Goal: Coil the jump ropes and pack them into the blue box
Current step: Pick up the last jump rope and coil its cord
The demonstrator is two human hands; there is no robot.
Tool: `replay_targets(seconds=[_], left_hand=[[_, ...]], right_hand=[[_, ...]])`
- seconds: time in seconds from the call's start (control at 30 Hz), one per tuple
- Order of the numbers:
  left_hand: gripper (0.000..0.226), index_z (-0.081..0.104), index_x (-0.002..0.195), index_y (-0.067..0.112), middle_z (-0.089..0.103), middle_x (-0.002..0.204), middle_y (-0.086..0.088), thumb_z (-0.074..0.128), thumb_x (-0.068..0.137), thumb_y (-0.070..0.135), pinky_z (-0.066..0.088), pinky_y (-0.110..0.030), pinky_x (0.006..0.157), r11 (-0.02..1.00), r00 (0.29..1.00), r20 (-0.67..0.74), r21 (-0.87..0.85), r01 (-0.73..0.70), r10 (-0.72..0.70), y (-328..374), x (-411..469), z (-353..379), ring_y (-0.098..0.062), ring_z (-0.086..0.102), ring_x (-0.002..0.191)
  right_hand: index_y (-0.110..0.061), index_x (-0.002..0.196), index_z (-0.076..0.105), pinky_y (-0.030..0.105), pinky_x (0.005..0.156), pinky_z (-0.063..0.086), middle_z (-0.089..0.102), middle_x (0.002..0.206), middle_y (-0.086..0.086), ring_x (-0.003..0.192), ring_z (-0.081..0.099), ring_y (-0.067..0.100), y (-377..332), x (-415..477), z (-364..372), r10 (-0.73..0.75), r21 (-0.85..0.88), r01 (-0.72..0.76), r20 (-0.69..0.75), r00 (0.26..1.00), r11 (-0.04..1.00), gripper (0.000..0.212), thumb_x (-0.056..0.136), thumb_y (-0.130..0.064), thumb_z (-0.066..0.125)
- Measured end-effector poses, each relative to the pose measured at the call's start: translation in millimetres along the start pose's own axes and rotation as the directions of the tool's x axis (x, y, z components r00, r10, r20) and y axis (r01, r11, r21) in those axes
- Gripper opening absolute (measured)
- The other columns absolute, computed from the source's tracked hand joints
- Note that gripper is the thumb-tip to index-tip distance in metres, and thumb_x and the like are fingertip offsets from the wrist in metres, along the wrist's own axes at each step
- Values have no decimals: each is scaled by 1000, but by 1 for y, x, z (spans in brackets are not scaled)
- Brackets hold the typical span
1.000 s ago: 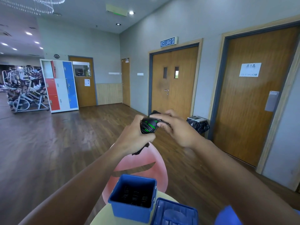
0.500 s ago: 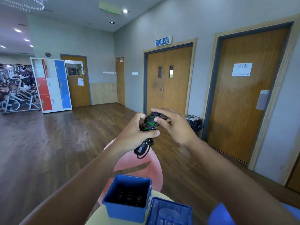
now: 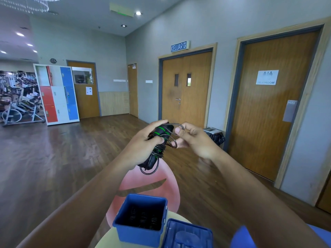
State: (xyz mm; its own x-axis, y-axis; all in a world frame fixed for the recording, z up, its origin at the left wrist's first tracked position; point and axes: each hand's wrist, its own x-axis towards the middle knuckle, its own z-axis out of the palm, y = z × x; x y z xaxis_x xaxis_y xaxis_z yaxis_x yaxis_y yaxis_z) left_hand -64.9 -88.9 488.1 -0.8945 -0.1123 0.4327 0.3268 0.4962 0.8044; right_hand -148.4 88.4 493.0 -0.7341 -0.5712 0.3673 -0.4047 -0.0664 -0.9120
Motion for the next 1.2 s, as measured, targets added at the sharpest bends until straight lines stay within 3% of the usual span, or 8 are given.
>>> replay_targets(seconds=[0.2,0.47,0.6,0.73,0.83,0.97,1.07,1.2], left_hand=[[54,61,121,57,70,117,20,62,93,11,46,-46,109,998,998,15,-36,-54,54,-3,-1,-2,-7,65,110],[51,63,120,53,71,115,15,62,95,8,53,-49,101,995,995,52,-56,-80,83,-6,-1,-2,-12,68,103],[35,62,111,50,70,114,17,64,91,21,46,-45,106,995,993,58,-18,-100,100,-7,-1,1,-12,65,106],[28,64,100,40,74,109,5,64,93,13,48,-41,99,986,992,32,-125,-114,119,-9,0,1,-14,67,102],[26,64,97,35,73,108,-5,65,93,9,49,-35,89,978,991,31,-172,-121,128,-10,-1,0,-12,64,93],[35,63,99,35,71,111,-5,63,95,0,49,-23,84,971,988,30,-194,-141,149,-7,-2,-2,-9,63,93],[41,58,104,45,68,116,0,66,94,6,47,-17,84,974,981,51,-142,-177,186,-5,-4,-3,-8,63,99],[43,56,104,46,67,120,-1,70,92,9,50,-23,85,975,981,26,-121,-187,192,-5,-5,-4,-10,64,102]], right_hand=[[-11,99,61,41,97,50,75,74,4,70,69,11,10,-2,-3,193,256,-208,81,978,944,30,86,-38,58],[-17,89,66,37,89,50,69,65,-2,51,60,8,10,-3,0,326,344,-315,28,945,884,17,94,-32,60],[-22,83,64,36,90,47,62,65,-6,54,57,7,12,-1,4,310,337,-278,-45,950,900,18,94,-35,61],[-20,75,60,34,96,48,69,83,2,80,65,14,15,0,11,176,324,-137,-94,980,936,22,96,-29,59],[-15,73,58,26,85,53,67,83,7,78,63,16,14,-1,17,44,338,3,-132,990,941,25,98,-18,56],[-12,72,55,41,91,52,65,81,13,74,61,21,11,0,22,-47,327,107,-185,982,939,25,97,-14,57],[-9,77,55,38,82,54,62,82,18,74,60,25,7,1,22,-83,318,144,-198,977,937,20,97,-15,57],[-12,72,54,35,79,57,60,87,21,77,60,26,2,1,21,-79,331,140,-190,979,933,24,96,-16,58]])
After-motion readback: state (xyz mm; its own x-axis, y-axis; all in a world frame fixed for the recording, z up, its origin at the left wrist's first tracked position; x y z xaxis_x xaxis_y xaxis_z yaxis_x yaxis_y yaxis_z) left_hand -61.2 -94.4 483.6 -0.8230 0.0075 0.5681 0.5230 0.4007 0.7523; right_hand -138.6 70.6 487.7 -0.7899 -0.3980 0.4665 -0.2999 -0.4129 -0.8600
